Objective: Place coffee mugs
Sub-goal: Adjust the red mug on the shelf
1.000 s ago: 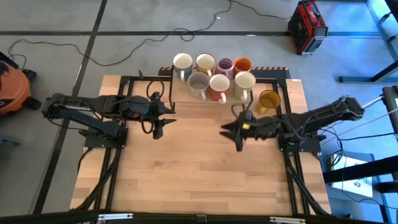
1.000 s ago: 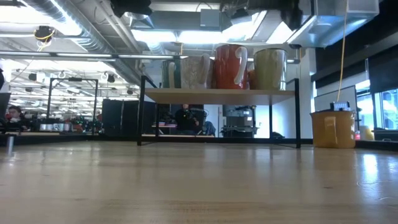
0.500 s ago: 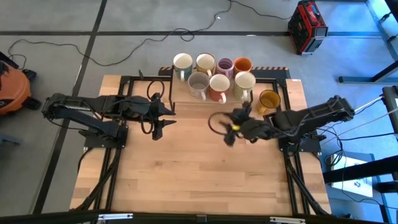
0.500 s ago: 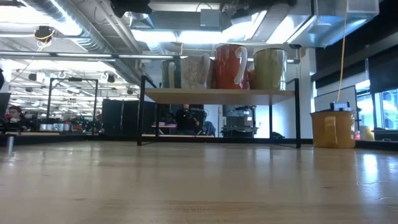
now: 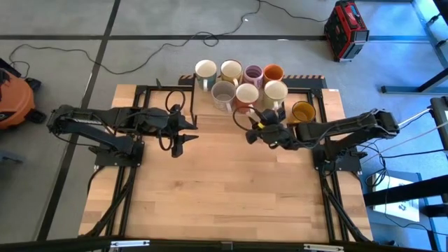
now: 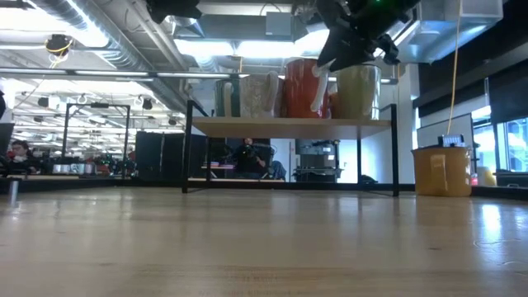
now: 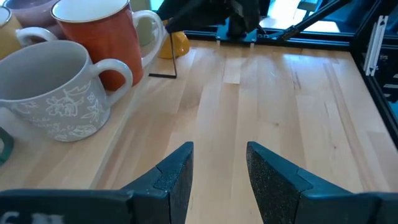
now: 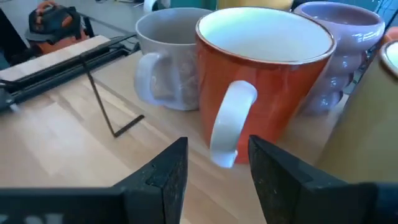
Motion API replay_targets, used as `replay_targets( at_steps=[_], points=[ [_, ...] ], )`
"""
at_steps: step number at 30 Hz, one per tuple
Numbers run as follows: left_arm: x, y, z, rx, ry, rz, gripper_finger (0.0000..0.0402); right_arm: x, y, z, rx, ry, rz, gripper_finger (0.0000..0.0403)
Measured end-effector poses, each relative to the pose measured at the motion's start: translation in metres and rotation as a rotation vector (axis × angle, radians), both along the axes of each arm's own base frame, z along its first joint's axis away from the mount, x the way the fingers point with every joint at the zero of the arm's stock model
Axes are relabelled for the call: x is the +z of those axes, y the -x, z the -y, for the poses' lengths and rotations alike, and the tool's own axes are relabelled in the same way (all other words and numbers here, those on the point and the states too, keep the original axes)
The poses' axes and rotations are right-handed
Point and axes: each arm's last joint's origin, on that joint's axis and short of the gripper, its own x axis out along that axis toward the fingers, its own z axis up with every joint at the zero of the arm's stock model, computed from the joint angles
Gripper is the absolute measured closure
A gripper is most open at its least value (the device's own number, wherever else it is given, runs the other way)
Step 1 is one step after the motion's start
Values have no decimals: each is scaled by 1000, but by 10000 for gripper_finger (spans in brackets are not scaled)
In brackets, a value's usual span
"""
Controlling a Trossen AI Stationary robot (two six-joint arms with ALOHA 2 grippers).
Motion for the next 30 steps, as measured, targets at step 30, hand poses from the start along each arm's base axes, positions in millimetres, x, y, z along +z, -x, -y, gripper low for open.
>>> replay_targets(
  at_steps=[30],
  points=[
    [0, 0, 0, 4, -3, -1, 257, -11, -14, 16, -155, 80, 27, 371]
  ],
)
